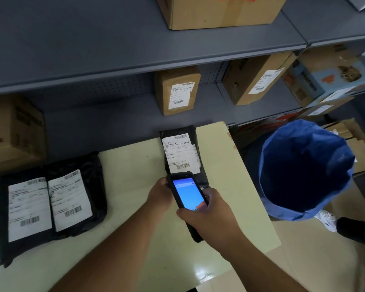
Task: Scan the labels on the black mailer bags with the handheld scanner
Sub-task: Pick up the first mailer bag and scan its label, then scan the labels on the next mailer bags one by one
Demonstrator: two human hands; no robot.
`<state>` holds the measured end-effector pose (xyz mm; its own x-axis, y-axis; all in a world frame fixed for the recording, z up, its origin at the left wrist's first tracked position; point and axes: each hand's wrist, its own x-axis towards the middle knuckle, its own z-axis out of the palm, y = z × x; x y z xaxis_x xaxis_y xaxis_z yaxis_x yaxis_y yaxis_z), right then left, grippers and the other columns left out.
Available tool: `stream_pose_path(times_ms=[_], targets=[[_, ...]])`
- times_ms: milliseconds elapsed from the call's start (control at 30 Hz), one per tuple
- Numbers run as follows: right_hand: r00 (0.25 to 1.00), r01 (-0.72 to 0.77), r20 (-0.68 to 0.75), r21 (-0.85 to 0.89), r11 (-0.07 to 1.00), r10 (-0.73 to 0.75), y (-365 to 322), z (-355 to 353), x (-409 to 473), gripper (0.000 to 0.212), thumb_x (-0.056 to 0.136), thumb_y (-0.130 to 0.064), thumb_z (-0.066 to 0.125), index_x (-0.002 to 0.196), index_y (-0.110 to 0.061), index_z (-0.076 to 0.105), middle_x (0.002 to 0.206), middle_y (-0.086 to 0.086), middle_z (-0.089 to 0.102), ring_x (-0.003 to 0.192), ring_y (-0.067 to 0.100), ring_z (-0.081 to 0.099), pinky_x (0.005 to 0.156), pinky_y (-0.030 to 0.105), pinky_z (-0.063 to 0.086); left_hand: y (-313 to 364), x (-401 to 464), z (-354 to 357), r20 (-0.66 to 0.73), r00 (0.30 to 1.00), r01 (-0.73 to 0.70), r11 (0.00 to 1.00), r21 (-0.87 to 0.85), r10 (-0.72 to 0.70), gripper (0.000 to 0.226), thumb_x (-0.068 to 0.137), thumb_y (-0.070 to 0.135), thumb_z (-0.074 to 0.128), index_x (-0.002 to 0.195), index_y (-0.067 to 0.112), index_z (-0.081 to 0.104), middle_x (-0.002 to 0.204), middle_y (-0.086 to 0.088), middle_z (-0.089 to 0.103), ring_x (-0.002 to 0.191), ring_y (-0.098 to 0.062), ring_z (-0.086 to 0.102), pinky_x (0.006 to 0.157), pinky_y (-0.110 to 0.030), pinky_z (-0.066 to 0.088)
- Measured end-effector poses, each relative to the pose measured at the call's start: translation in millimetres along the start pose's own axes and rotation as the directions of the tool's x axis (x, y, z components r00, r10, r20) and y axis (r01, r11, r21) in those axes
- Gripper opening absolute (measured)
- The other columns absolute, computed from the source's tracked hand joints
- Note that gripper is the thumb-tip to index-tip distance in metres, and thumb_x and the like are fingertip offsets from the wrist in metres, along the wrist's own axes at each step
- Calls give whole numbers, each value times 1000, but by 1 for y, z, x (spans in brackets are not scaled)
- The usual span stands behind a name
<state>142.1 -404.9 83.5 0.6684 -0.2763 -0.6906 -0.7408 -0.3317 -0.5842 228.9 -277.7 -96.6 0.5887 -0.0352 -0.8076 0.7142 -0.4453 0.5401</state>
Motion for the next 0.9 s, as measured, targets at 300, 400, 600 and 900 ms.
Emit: stream_pose_path(times_ms=[300, 400, 600, 900], targets=[[996, 75, 45, -68, 995, -72, -26, 40, -14, 45, 74, -36, 86, 108, -27, 58, 90, -3, 67, 65, 9, 60, 59, 24, 51, 9, -62, -45, 141, 990, -23, 996, 88, 11, 34, 100, 6, 60, 71, 16, 45, 73, -3, 50, 74, -19, 50, 70, -29, 41], [992, 108, 74, -98, 989, -101, -35, 61, -21, 46, 75, -36, 86, 111, -29, 57, 96, -2, 69, 67, 9, 63, 58, 23, 51, 0, -69, -75, 93, 994, -58, 995, 81, 50, 44, 95, 5, 61, 61, 21, 38, 63, 4, 45, 52, -6, 46, 53, -17, 37], [978, 169, 148, -140, 976, -148, -48, 112, -39, 50, 72, -39, 88, 111, -32, 58, 96, -2, 69, 71, 11, 69, 63, 31, 58, -44, -98, -150, -50, 999, -17, 987, -159, 9, 15, 91, 21, 58, 81, 16, 67, 81, -4, 70, 76, -15, 65, 72, -25, 51], [955, 235, 237, -232, 944, -179, -65, 181, -60, 53, 72, -42, 86, 114, -31, 55, 97, -1, 69, 75, 14, 69, 65, 34, 60, -106, -125, -239, -187, 981, -39, 900, -434, -47, 50, 94, 15, 71, 140, 26, 55, 113, 8, 71, 106, -15, 68, 94, -33, 57]])
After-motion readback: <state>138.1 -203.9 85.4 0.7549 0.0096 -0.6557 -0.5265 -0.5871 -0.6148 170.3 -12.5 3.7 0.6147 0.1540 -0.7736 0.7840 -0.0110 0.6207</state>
